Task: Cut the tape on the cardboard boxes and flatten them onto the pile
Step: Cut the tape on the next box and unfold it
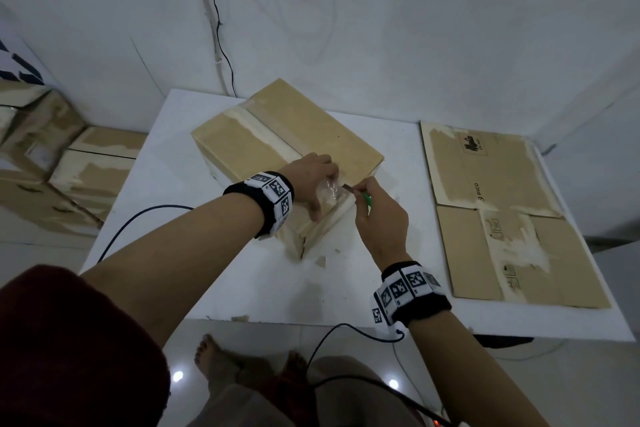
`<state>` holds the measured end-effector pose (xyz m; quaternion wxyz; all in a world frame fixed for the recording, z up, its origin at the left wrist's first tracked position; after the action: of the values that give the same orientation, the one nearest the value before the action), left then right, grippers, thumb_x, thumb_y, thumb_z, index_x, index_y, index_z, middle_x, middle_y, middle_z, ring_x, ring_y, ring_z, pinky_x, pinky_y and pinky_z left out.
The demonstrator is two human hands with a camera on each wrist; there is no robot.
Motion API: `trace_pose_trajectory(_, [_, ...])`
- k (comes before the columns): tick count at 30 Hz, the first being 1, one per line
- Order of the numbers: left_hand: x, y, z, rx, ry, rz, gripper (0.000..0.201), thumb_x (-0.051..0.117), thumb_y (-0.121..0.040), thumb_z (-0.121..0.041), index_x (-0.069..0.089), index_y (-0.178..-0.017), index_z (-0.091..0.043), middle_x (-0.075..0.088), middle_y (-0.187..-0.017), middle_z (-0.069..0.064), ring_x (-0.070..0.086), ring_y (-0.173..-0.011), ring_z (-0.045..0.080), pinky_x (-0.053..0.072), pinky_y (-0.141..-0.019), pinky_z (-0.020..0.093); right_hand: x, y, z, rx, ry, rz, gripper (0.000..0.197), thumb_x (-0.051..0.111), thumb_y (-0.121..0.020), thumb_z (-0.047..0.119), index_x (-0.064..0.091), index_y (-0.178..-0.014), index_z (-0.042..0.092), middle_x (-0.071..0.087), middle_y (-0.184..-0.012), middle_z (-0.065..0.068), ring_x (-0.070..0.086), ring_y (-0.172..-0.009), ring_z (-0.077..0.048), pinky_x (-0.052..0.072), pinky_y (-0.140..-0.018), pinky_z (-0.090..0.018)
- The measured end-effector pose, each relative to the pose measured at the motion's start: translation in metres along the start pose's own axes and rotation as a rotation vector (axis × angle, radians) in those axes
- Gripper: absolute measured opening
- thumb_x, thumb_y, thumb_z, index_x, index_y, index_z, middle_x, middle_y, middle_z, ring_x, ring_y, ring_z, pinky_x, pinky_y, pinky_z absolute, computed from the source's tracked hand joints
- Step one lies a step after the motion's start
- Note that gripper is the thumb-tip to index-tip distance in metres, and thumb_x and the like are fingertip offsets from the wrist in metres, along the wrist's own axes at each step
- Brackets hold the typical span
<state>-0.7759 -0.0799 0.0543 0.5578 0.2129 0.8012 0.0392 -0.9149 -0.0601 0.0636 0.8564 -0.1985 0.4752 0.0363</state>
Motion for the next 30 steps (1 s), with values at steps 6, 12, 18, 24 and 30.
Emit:
trace_pose_trajectory(6, [-0.001,0.002,0.007,-0.027,0.111,-0.036,0.071,0.091,-0.052,-0.021,0.051,-0.111,-0.013,0.053,-0.112,0.003,0.045,-0.105,0.022,0.038,-0.08,0.033,0.01,0.006,-0.03,0.209,-0.288,0.08,0.005,0.052,-0.099,0.027,0.055,-0.097,0.024,0.068,-0.08,0.012,0.054,-0.058,-0.006,0.04,-0.051,-0.025])
trace_pose_trajectory(12, [-0.002,0.004,0.007,-0.016,0.139,-0.077,0.073,0.091,-0.054,-0.02,0.052,-0.114,-0.012,0.054,-0.114,0.004,0.044,-0.104,0.022,0.032,-0.076,0.029,0.017,0.0,-0.036,0.344,-0.525,0.032,0.007,0.057,-0.097,0.023,0.057,-0.092,0.018,0.069,-0.081,0.01,0.061,-0.071,0.004,0.039,-0.059,-0.013])
trace_pose_trajectory(18, [-0.001,0.005,0.008,-0.018,0.161,-0.088,0.073,0.09,-0.055,-0.02,0.052,-0.116,-0.012,0.053,-0.116,0.004,0.043,-0.107,0.022,0.035,-0.082,0.029,0.015,-0.002,-0.03,0.323,-0.578,-0.002,0.006,0.059,-0.096,0.024,0.058,-0.089,0.024,0.068,-0.079,0.017,0.067,-0.08,-0.006,0.045,-0.064,-0.019])
trace_pose_trajectory(24, [0.0,0.009,0.011,-0.009,0.183,-0.104,0.073,0.09,-0.056,-0.021,0.051,-0.118,-0.013,0.052,-0.117,0.003,0.041,-0.109,0.022,0.034,-0.083,0.029,0.033,-0.004,-0.031,0.381,-0.679,0.152,0.01,0.06,-0.095,0.019,0.06,-0.093,0.009,0.07,-0.078,0.001,0.064,-0.075,0.004,0.039,-0.074,-0.014])
trace_pose_trajectory(30, [0.003,0.012,0.01,0.005,0.177,-0.1,0.076,0.089,-0.056,-0.022,0.05,-0.121,-0.014,0.051,-0.118,0.002,0.039,-0.108,0.02,0.036,-0.087,0.031,0.022,-0.009,-0.031,0.341,-0.66,0.144,0.012,0.061,-0.095,0.02,0.06,-0.094,0.008,0.07,-0.078,0.002,0.062,-0.074,0.006,0.04,-0.074,-0.006])
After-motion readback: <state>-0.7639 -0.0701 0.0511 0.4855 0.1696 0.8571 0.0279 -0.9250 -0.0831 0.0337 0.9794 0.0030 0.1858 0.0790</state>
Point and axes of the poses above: each hand's wrist, its own y-axis away from the middle knuckle, its own x-axis out of the palm, z = x × y, the point moved 9 cm from there along -y, towards the middle knuckle
